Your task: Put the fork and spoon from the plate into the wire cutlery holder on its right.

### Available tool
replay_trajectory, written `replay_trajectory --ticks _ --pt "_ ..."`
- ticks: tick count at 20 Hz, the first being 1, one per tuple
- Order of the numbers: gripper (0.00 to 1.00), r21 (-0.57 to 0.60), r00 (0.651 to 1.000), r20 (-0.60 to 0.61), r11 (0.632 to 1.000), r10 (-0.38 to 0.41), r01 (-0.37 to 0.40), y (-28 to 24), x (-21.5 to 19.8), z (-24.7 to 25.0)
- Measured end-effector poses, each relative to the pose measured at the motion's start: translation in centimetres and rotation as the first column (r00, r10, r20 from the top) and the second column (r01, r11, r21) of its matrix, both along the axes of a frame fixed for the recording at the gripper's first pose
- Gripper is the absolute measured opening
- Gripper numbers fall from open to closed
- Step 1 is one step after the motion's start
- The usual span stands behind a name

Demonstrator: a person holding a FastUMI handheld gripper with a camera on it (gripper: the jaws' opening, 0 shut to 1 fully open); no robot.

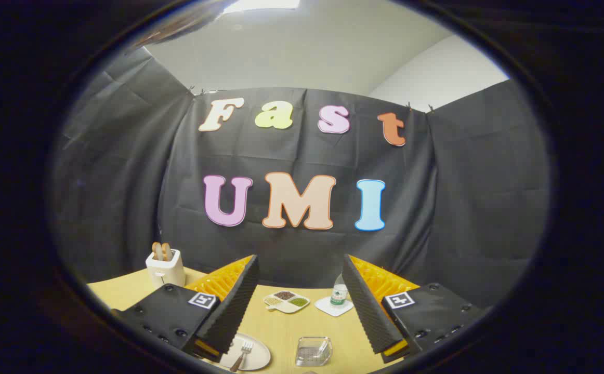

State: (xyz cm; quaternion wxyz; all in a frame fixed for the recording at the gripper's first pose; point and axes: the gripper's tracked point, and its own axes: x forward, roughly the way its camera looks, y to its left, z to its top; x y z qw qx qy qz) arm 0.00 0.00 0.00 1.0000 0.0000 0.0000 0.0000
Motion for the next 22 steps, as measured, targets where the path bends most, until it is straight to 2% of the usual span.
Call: replay_trajectory --ticks 14,22 --pt "1.0 0.026 1.0 -0.006 0.999 0.024 -0.024 2.7 0.3 -0.2" --pt "1.0 0.021 0.997 -0.011 0.997 0.071 -0.071 5.0 0.4 -0.5"
